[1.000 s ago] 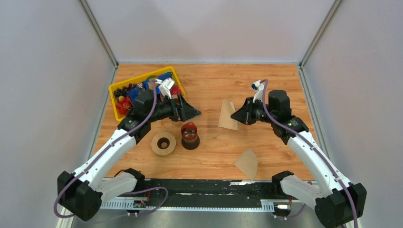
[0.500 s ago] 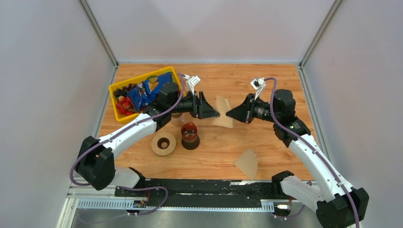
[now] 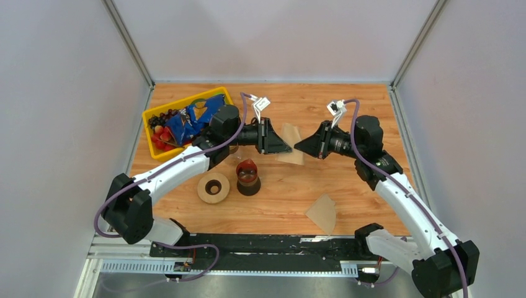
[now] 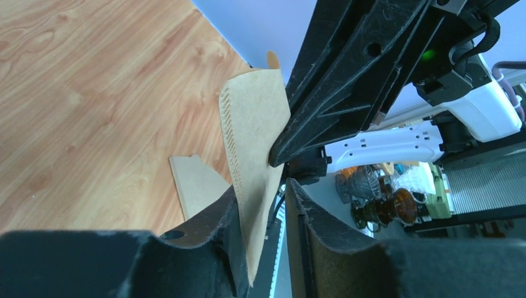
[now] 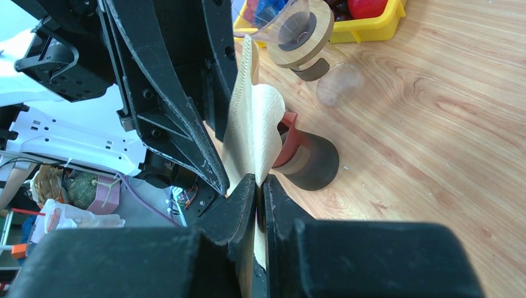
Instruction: Place the coffee filter in the dripper
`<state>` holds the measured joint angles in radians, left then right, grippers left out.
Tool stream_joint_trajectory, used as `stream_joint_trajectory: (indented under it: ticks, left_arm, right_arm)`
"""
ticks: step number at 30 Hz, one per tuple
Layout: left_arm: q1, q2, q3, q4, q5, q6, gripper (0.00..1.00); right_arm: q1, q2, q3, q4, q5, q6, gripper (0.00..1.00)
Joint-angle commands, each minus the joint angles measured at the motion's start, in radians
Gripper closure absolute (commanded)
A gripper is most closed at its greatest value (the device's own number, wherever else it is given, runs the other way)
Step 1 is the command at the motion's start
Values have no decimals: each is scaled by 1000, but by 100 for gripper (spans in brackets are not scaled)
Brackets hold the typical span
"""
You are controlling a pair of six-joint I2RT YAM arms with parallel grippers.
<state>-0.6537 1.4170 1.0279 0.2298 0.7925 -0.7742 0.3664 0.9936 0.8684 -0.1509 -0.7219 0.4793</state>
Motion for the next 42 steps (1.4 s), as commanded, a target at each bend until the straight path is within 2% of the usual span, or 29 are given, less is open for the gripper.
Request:
stream_joint_trajectory:
  ticks: [1,4,6,10,11,15,20,25,33,42]
  left_arm:
    - [-15,5,38,55,15,-6,70]
    - [-15,6,44,49,8,5,87]
    - [-15,7,58,10,-1,38,98]
    - [-15,0,118,-163,-16,230,100]
    - [-15,-6,137,-228,-6,324,100]
    - [-14,-22,168,-382,13,566,100]
    - [-15,-30,199,-534,113,771,100]
    - [-15,-54,188,-558,164,871,100]
    - [-15,-77,169,-529,194,878,100]
    - [-16,-73,158,-489,229,840,100]
  right_arm:
    - [5,-9,1,57,20,30,88]
    - [5,-23,0,56,21,26,82]
    - [5,-34,-4,54,31,22,69]
    - [-1,-79,-11,13,114,4,31]
    - [-3,-93,-11,-6,153,-6,24]
    - [-14,-152,0,-107,341,-48,1]
    - [-18,-194,13,-222,513,-111,0]
    - [-17,-212,11,-283,555,-199,0]
    - [-17,-172,-6,-281,272,-304,0]
    - [-18,-163,-7,-254,120,-323,0]
